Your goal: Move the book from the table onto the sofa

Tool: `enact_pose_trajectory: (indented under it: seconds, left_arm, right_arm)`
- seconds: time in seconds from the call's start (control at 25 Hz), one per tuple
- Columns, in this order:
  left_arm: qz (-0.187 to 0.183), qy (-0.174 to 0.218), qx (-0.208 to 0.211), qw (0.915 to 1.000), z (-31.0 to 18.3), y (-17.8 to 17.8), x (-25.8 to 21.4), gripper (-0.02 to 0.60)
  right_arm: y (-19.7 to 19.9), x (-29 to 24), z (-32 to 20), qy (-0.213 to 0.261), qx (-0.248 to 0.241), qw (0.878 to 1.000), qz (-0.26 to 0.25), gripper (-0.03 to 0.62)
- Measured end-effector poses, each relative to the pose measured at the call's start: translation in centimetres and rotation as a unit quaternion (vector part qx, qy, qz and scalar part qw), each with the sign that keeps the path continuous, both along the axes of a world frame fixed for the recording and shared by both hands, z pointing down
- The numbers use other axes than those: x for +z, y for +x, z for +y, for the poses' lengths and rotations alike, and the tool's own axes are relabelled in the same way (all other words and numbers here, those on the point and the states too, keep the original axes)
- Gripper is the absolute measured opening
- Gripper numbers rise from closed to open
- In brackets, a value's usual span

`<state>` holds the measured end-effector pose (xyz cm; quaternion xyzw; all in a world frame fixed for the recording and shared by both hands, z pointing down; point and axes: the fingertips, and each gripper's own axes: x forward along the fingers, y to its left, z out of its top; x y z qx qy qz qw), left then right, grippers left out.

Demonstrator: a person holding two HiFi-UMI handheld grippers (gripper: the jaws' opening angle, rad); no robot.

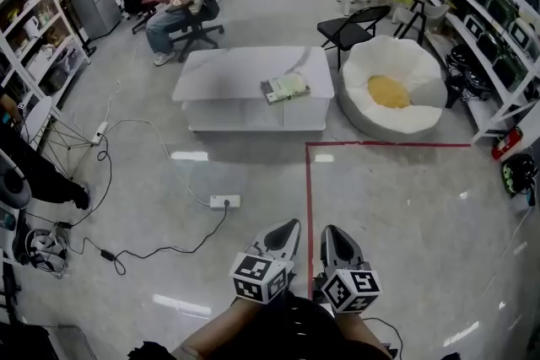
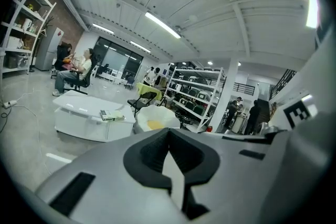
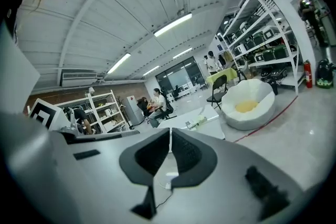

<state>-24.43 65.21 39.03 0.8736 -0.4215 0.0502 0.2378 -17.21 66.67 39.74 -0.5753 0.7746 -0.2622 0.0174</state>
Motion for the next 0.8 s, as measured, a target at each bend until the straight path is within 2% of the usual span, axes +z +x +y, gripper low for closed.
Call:
enact_pose_trajectory:
  seconds: [0.24, 0.56, 0.8]
  left_arm:
    - [0.002, -0.004, 0.000, 1.0000, -7.5, 0.4, -0.8, 0.009]
    - [0.006, -0.012, 0.001, 0.9999, -17.3, -0.5, -0.8, 0.010]
    - [0.012, -0.014, -0.004, 0.9998, -22.5, -1.5, -0.8, 0.009]
  right_arm:
    - [0.4, -0.4, -7.4, -0.008, 0.000, 1.000, -0.013, 0.006]
    - [-0.6, -0.7, -17.2, -0.013, -0.003, 1.000, -0.006, 0.006]
    - [-1.4, -0.3, -22.3, -0.024, -0.002, 1.000, -0.004, 0.006]
